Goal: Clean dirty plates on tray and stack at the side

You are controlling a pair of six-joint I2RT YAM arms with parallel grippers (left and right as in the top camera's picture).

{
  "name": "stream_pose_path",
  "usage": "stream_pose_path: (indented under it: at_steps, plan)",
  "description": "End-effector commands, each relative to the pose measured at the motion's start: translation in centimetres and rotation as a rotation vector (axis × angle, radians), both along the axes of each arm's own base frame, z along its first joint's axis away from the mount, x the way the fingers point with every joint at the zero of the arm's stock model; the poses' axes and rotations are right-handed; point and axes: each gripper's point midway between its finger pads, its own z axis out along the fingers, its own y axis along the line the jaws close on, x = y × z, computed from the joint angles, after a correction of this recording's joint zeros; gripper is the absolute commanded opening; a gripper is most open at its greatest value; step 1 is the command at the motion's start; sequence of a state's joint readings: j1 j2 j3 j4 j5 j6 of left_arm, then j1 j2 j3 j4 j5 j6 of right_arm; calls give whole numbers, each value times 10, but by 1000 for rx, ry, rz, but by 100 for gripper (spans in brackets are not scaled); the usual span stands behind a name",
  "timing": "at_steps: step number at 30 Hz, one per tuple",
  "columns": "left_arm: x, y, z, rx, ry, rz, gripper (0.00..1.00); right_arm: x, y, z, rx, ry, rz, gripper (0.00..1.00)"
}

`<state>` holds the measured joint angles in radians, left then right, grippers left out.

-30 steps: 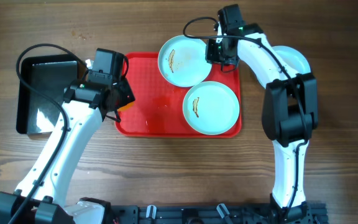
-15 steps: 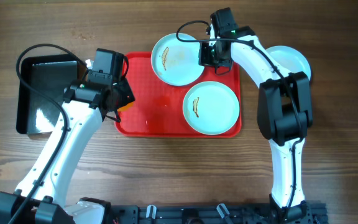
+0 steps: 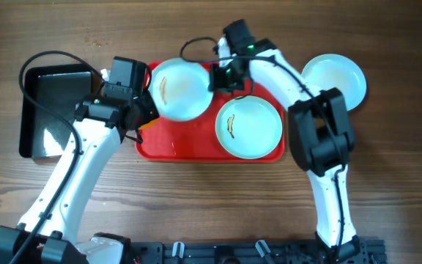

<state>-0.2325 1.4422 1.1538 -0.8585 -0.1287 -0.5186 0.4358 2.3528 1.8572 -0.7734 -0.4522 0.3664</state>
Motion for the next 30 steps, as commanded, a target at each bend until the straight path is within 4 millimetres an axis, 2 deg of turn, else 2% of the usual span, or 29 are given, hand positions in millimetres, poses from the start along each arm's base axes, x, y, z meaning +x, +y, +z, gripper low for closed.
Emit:
stream_pose_path:
  at_steps: [1,5,10,13,16,21,25,26,27,30]
  plan:
    - [1,1,-5,-10,5,15,4,-19,3,-17,-62,53,20,4]
    - [2,0,-5,-11,1,15,4,-30,-3,-24,-146,69,26,4]
    - [3,0,-9,-8,12,15,4,-40,-24,-33,-299,88,-10,4]
    - [3,0,-14,-5,27,16,4,-49,-28,-34,-324,120,-3,4]
    - [5,0,-20,-1,40,16,4,-52,-25,-33,-319,118,27,5]
    - [10,-2,-30,0,53,15,4,-64,-8,-31,-269,122,120,6]
    - [12,-2,-35,3,64,11,4,-71,0,-32,-272,120,140,14]
    - [12,-2,-36,3,67,11,4,-71,3,-32,-269,113,144,18]
    - [12,-2,-37,4,70,11,4,-71,6,-33,-266,109,139,27]
    - [11,-2,-40,8,81,8,4,-69,8,-38,-282,95,102,27]
